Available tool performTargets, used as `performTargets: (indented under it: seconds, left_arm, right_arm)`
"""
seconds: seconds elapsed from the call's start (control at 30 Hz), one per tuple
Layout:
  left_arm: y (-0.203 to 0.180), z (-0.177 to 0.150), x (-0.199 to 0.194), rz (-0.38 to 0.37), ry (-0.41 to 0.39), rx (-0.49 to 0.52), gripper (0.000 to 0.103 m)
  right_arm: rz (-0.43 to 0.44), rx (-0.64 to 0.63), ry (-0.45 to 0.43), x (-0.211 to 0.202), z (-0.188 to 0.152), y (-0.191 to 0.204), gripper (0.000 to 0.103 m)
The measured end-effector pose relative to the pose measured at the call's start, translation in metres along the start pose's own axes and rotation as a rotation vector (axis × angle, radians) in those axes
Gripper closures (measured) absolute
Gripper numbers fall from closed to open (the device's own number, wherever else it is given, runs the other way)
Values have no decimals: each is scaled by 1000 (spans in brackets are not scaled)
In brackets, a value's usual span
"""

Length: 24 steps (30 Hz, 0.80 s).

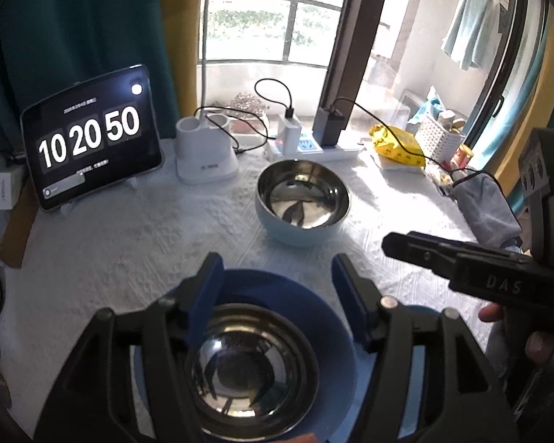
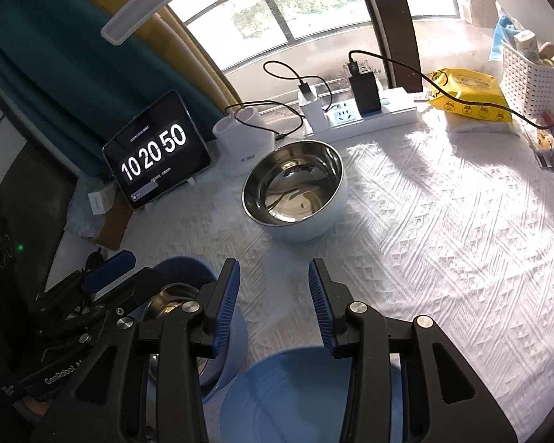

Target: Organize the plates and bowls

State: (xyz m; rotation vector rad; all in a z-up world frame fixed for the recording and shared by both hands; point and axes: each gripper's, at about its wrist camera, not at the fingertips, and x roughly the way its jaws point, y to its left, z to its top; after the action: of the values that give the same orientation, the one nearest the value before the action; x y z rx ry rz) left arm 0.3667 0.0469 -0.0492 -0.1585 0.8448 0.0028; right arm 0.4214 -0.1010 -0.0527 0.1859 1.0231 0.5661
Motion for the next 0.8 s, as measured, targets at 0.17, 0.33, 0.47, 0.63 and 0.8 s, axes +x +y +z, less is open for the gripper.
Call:
performTargets:
  seconds: [0.17,0.33,0.47,0.63,0.8]
  left_arm:
    - [-2,8,12,-1,11,3,40]
    - [-5,16,24,0,23,7,40]
    - [-4,21,35,-4,35,1,40]
    - [-4,27,50,-12,56,-4,40]
    - [-4,32,60,-12,53,9,40]
  right_arm:
    - [1,3,4,5,7,-7,52]
    - [-1,14,5,10,14,-16,52]
    - [0,22,9,16,21,-24,52]
    - [3,29,12,25,29,-31,52]
    - [8,39,19,38,35,-39,52]
